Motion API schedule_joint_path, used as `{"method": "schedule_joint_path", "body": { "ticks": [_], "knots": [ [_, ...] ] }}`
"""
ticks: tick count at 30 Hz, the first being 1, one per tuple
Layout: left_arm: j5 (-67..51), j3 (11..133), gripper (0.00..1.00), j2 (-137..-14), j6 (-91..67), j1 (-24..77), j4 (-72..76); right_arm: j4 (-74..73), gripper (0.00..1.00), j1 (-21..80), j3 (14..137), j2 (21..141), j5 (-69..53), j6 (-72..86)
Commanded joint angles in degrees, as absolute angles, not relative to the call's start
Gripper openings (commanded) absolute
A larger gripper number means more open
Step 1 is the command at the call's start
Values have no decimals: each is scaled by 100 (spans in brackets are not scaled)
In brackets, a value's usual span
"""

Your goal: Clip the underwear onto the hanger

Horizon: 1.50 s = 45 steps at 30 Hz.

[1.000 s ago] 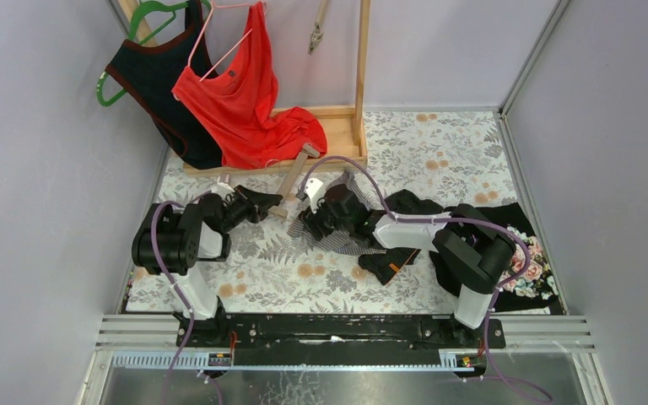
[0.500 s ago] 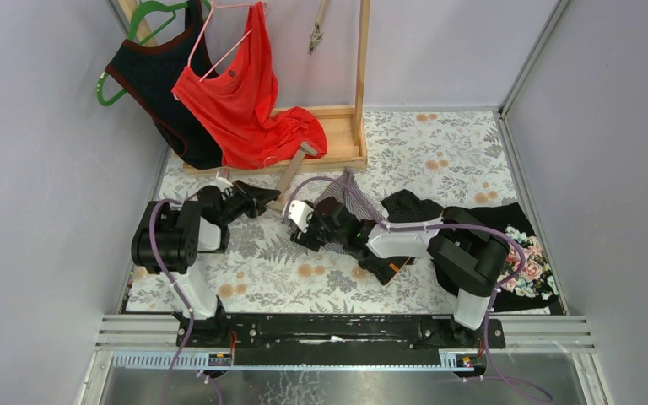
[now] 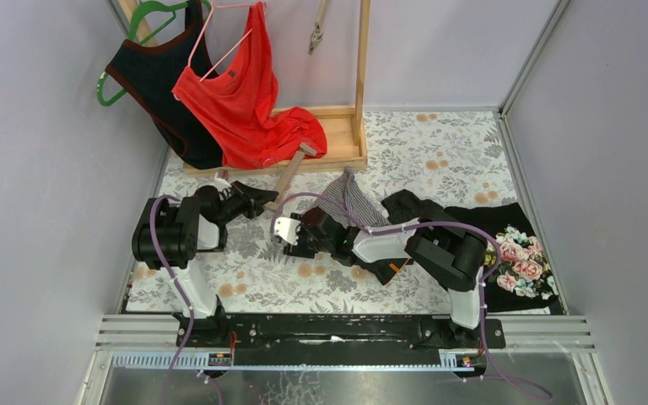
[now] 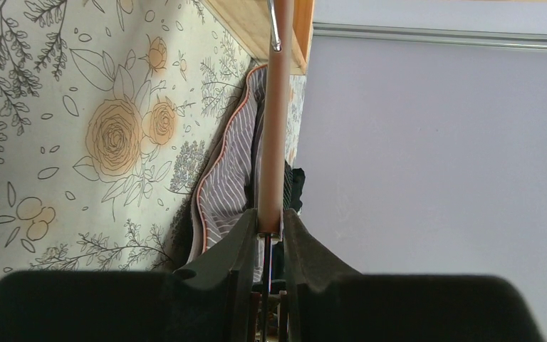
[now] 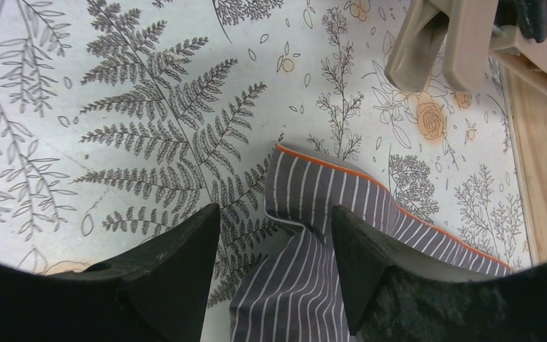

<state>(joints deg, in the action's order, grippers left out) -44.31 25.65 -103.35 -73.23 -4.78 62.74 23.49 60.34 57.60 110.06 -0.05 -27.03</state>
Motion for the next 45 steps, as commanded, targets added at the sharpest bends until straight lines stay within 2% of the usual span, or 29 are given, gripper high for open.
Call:
{"method": "schedule_joint_path", "body": {
  "ticks": [1,5,9,14,17,23,27,30,34,37,40,42,45],
  "knots": [
    [-4597,2636,0,-10524,-7333,-570,6521,2769,65,6047,6041,11176,227,-3116],
    [-4670,2602,0,-10712,-7517,-603,6856,2817,61,6048,6184,11398,324,-3253],
    [-4710,2598,0,-10794,-7580,-623,6956,2674,48,6047,6437,11675,457,-3309],
    [-4736,2599,0,-10718,-7550,-678,6878,2749,43,6047,6341,11723,568,-3272],
    [-4746,2606,0,-10690,-7534,-698,6848,2745,43,6047,6306,11769,687,-3286],
    [-4764,2610,0,-10748,-7530,-725,6862,3168,55,6050,6013,11607,924,-3287],
    [-4780,2617,0,-10802,-7592,-737,6958,3026,53,6047,6071,11692,957,-3340],
    [-4781,2612,0,-10806,-7594,-733,6961,2930,46,6047,6147,11802,931,-3310],
    [-4804,2626,0,-10836,-7608,-743,6984,2985,52,6047,6135,11834,1015,-3245],
    [-4811,2620,0,-10879,-7663,-749,7072,2994,51,6048,6098,11812,993,-3245],
    [-4837,2605,0,-10953,-7748,-764,7215,2721,47,6048,6267,11919,897,-3223],
    [-4848,2599,0,-10993,-7784,-772,7281,2550,38,6052,6392,11995,838,-3150],
    [-4860,2578,0,-11003,-7796,-788,7304,2436,32,6047,6498,12068,777,-3076]
  ]
}}
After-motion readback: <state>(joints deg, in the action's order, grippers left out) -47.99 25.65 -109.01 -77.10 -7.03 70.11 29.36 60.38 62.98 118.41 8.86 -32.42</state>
